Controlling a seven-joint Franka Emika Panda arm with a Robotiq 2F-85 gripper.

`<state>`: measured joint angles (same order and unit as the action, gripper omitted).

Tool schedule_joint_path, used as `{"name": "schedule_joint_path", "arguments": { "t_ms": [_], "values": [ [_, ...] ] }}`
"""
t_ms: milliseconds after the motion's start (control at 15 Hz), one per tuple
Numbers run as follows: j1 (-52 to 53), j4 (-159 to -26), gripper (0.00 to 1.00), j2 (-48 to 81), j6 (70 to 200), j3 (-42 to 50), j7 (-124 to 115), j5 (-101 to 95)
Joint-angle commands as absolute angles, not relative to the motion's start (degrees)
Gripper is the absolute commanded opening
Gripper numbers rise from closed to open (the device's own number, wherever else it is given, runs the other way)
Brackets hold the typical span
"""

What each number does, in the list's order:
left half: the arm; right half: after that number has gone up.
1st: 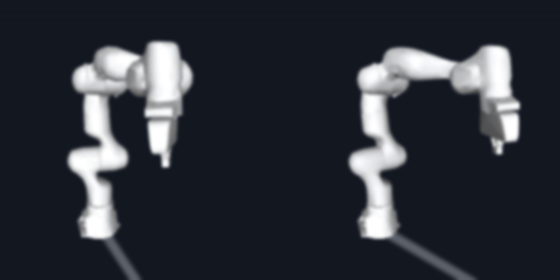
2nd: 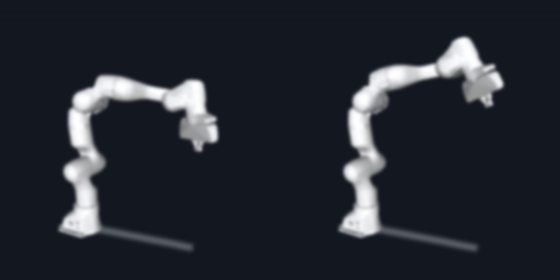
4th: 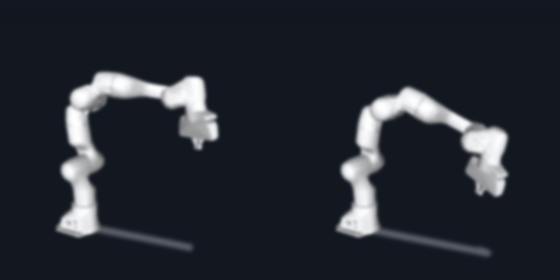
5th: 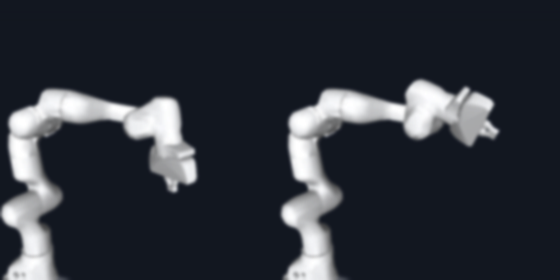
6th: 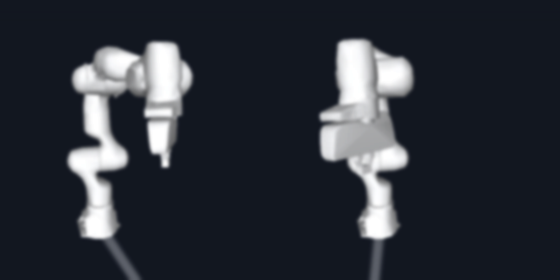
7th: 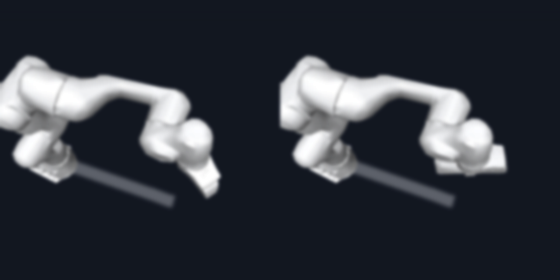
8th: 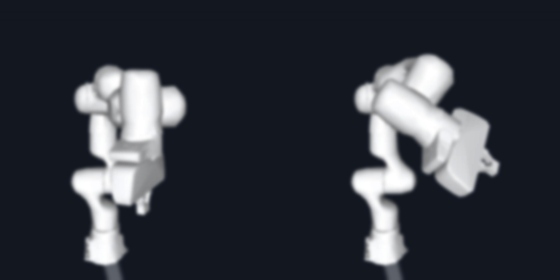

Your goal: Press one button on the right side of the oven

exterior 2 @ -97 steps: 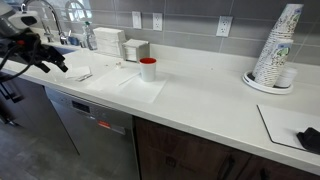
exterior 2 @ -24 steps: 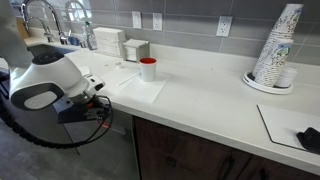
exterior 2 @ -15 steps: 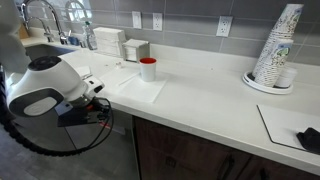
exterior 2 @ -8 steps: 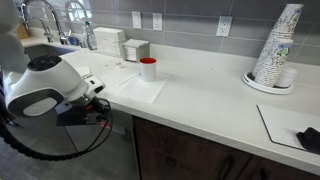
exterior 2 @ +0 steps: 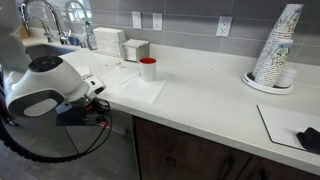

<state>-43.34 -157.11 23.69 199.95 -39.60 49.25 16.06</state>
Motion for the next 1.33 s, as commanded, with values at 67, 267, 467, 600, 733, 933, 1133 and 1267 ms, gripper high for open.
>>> {"name": "schedule_joint_path", "arguments": {
  "t_ms": [67, 267, 467, 600, 733, 933, 1133, 1267],
  "values": [
    [-45.8, -155.2, 0.0, 27.3, 201.8, -41.6, 46.9, 14.8],
    [-40.5, -155.7, 0.0, 26.5, 204.8, -32.5, 29.5, -1.9],
    [-35.7, -156.1, 0.0, 25.6, 207.8, -24.6, 18.3, -11.8],
    [-32.7, -156.2, 0.0, 25.4, 210.0, -20.5, 13.7, -15.6],
    [-28.8, -155.9, 0.0, 25.4, 211.4, -16.3, 11.1, -17.3],
    [-23.9, -155.8, 0.0, 25.6, 213.3, -11.6, 8.5, -18.8],
    [-21.1, -155.8, 0.0, 25.7, 214.2, -8.9, 6.8, -20.0],
    [-19.9, -155.9, 0.0, 25.6, 213.3, -7.9, 5.9, -20.7]
  ]
}}
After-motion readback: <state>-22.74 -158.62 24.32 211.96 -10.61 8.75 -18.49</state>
